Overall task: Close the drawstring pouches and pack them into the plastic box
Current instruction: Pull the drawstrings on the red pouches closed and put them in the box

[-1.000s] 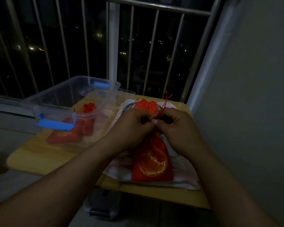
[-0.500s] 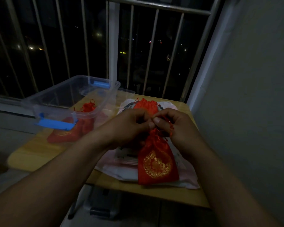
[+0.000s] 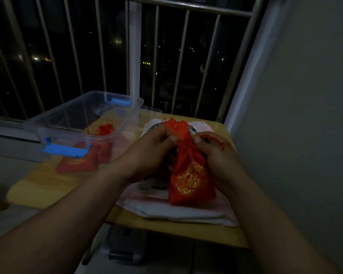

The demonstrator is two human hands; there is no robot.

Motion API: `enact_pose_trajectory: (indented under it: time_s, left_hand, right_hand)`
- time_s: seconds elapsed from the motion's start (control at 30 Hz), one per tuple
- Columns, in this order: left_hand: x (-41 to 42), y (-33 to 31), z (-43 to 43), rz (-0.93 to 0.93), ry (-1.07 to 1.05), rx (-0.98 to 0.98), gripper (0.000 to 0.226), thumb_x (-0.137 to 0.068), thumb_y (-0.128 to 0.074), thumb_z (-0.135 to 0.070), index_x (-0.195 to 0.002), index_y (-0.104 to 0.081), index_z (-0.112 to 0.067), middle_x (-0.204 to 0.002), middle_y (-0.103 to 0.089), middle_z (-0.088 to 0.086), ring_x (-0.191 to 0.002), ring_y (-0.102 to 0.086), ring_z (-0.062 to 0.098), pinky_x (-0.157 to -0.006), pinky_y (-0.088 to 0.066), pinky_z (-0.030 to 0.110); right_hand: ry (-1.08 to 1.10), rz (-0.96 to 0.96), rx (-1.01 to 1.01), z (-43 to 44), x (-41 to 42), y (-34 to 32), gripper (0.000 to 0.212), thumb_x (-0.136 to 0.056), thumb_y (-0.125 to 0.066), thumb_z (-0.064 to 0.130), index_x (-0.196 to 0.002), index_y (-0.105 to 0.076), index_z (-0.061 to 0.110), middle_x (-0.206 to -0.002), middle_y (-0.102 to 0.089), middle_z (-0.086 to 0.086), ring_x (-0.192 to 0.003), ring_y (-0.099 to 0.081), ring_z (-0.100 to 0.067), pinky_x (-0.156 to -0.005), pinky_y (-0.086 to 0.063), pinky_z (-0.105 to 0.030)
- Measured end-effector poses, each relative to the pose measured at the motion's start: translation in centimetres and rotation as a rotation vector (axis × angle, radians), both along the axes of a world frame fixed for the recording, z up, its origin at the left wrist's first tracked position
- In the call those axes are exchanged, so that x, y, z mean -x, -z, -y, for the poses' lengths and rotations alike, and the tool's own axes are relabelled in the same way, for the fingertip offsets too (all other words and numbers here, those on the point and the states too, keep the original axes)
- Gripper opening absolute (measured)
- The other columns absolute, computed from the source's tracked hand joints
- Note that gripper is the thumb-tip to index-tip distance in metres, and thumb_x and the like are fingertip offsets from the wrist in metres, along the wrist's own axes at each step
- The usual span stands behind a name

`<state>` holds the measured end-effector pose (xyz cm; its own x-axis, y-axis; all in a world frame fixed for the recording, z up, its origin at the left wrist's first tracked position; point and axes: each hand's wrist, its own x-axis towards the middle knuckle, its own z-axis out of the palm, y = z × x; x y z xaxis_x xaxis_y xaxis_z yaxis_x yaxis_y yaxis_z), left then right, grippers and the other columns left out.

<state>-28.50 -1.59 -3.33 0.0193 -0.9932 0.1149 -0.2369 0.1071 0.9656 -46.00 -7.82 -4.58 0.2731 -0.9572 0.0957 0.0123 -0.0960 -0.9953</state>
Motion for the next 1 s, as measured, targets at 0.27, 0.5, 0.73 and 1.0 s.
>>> enact_pose_trajectory:
  time_s: [0.27, 0.5, 0.73, 1.0]
  left_hand:
    - [0.6, 0.4, -0.3, -0.074, -0.051, 0.061, 0.025, -0.109, -0.045, -0.029, -0.095, -0.06, -0.015, -0.079, -0.073, -0.001, -0.071, -0.071, 0.017, -0.063, -0.056, 0.029]
    - [1.5, 0.9, 0.1, -0.039, 0.019, -0.052, 0.037, -0.097, -0.063, -0.05, -0.107, -0.067, -0.015, -0.103, -0.077, 0.004, -0.097, -0.075, 0.023, -0.093, -0.059, 0.051]
    - [0.8, 0.9, 0.2, 0.084, -0.077, 0.0, 0.024, -0.103, -0.059, -0.033, -0.091, -0.073, -0.017, -0.088, -0.076, 0.004, -0.081, -0.073, 0.016, -0.084, -0.059, 0.044]
    - [0.2, 0.5, -0.5, -0.113, -0.171, 0.05, 0.038, -0.102, -0.057, -0.04, -0.099, -0.068, -0.004, -0.103, -0.072, 0.023, -0.097, -0.071, 0.041, -0.089, -0.059, 0.057]
  right_hand:
    - [0.109, -0.049, 0.061, 0.1, -0.5, 0.5, 0.018, -0.104, -0.057, 0.027, -0.106, -0.075, 0.022, -0.099, -0.078, -0.003, -0.096, -0.074, -0.023, -0.086, -0.06, -0.046]
    - [0.191, -0.085, 0.145, -0.1, -0.7, 0.1, 0.018, -0.099, -0.057, 0.036, -0.095, -0.072, 0.026, -0.099, -0.076, -0.002, -0.096, -0.072, -0.024, -0.092, -0.058, -0.056]
    - [0.133, -0.042, 0.105, -0.5, 0.0, -0.4, 0.017, -0.103, -0.06, 0.03, -0.097, -0.074, 0.024, -0.096, -0.078, -0.001, -0.096, -0.074, -0.024, -0.086, -0.061, -0.045]
    - [-0.094, -0.122, 0.047, -1.0, 0.9, -1.2, 0.018, -0.098, -0.065, 0.023, -0.085, -0.077, 0.02, -0.095, -0.075, -0.019, -0.092, -0.07, -0.037, -0.081, -0.055, -0.049]
